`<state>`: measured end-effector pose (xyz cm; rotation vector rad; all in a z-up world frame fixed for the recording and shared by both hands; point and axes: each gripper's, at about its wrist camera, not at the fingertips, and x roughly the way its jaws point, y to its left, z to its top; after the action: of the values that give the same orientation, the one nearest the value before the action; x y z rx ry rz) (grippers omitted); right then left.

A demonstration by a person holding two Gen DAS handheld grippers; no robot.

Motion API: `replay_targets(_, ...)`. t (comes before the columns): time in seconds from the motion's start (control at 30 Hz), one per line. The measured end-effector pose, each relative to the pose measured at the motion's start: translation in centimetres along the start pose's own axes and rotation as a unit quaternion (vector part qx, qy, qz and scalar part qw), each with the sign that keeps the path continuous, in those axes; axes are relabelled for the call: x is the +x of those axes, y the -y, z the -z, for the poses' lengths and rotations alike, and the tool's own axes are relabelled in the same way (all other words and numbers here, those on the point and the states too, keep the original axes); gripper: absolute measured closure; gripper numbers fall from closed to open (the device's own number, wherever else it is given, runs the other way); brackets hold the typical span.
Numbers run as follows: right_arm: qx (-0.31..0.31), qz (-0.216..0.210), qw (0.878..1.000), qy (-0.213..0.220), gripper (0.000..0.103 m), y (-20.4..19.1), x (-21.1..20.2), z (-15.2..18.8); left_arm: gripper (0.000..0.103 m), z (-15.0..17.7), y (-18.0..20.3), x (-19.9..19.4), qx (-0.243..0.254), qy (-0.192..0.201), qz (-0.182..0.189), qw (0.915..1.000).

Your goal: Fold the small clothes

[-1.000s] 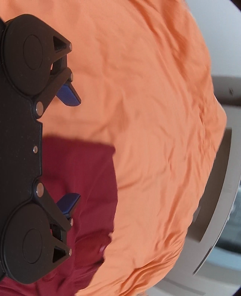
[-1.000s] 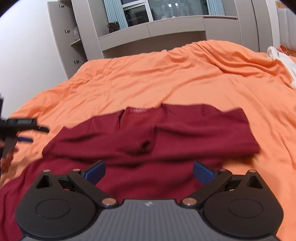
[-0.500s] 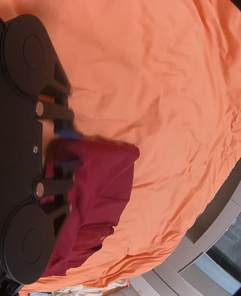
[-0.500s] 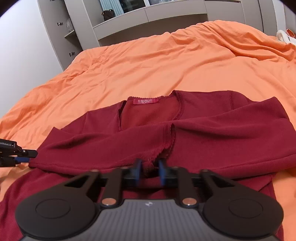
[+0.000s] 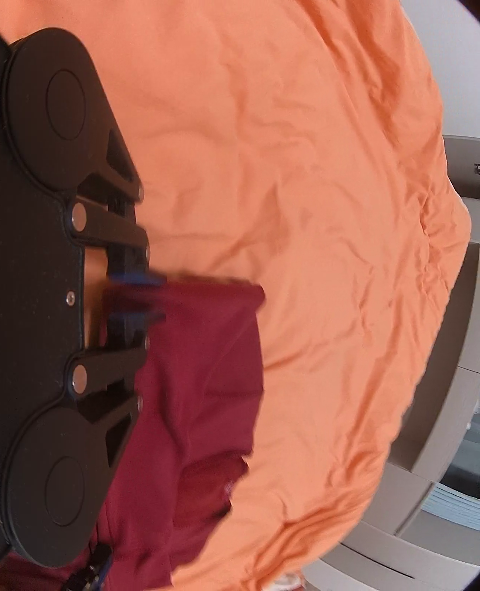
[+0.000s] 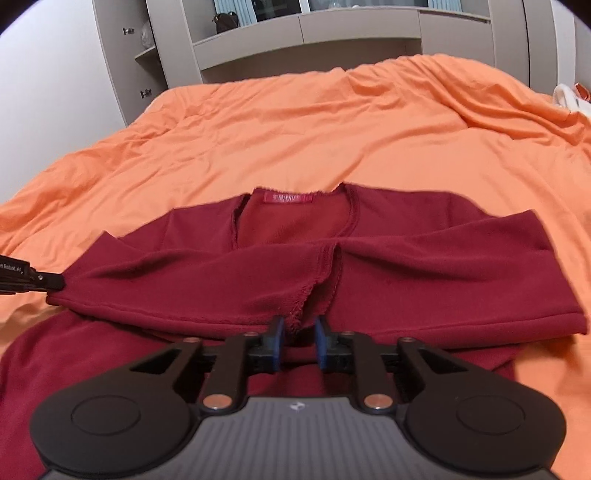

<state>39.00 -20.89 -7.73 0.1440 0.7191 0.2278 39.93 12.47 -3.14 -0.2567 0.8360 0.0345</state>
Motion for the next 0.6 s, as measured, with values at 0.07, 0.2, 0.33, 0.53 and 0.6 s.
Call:
replay_targets(0.07, 0.0, -0.011, 1.0, 0.007, 0.036, 0.4, -1.8, -0.1, 0.05, 0.4, 0.2, -1.1, 0.003, 0.013, 0.009, 0.9999)
replay_targets(0.2, 0.003, -0.033, 0.999, 0.029, 0.01, 1.4, -6.3, 0.5, 0.022, 2.1, 1.4, -4.1, 0.027, 0.046, -0.013, 0.9985)
replay_targets(0.33, 0.01, -0.043, 0.998, 0.041, 0.0, 2.6, -10.8, 2.0, 0.005, 4.2, 2.2, -7.6, 0.042, 0.068, 0.003, 0.9968)
replay_targets(0.53, 0.001, -0.015, 0.999, 0.046, 0.0, 3.9, -16.9, 6.0, 0.001, 8.5, 3.3, -13.2, 0.083, 0.089, 0.032, 0.9921)
replay_targets(0.6, 0.001, -0.004, 0.999, 0.048, 0.0, 4.3, -18.7, 7.6, 0.001, 10.4, 3.3, -14.5, 0.094, 0.081, 0.046, 0.9912)
